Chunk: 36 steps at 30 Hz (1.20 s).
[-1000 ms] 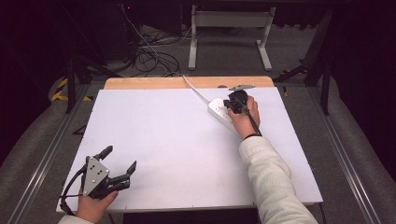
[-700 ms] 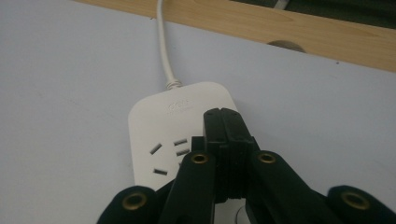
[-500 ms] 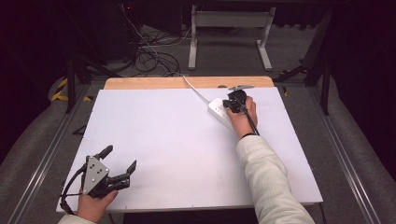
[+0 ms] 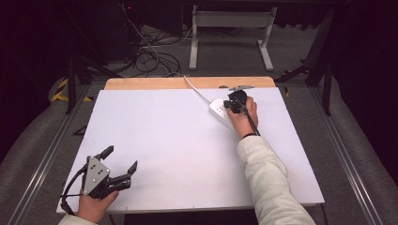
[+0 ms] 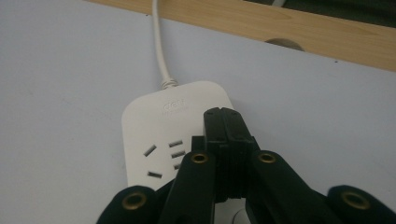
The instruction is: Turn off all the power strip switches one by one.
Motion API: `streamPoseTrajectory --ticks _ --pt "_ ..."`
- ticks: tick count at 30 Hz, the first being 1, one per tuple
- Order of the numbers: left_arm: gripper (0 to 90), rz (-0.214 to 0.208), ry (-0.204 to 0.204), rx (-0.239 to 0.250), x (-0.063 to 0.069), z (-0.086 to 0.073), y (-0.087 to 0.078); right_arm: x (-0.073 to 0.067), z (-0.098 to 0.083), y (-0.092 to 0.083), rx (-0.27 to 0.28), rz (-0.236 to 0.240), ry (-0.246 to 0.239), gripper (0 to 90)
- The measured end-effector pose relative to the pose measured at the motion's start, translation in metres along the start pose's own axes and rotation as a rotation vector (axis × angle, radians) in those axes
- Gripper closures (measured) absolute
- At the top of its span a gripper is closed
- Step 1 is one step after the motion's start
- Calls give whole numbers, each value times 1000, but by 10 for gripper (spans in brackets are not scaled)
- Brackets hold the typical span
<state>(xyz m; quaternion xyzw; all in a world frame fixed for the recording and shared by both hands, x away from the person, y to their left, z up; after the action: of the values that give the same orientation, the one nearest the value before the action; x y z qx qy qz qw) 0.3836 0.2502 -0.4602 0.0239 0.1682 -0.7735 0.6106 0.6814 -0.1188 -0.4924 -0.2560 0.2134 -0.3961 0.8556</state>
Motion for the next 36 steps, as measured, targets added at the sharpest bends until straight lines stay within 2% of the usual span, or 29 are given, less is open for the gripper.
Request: streamPoseTrajectory --ticks 12,23,25,30,33,36 --pt "125 -4 0 -6 0 -1 1 -2 0 1 -8 -25 -32 900" --pt "125 -3 1 -2 0 0 0 -2 0 1 -22 -24 -30 900" --pt "125 -4 -8 -2 0 0 0 -3 2 -4 -25 -40 -56 900" --pt "125 -1 0 1 0 1 0 -15 13 -17 63 -2 -77 900" --pt "125 -2 -2 2 1 1 -1 -21 14 -23 47 5 -95 900" --pt "125 -1 -1 -1 1 1 0 -24 17 -31 66 20 -94 900"
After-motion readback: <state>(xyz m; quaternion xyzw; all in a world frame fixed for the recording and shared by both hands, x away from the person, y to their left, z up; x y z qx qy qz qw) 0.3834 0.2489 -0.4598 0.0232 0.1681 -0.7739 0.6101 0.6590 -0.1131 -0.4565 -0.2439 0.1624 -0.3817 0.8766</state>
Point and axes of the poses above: each handheld gripper's, and its own axes: y roughly forward along the jaws, z roughly out of its top, x roughly to its right, the point moved 5 cm from there along y, roughly forward along the jaws, and after that the axes turned 12 degrees about z, right-handed, at the moved point
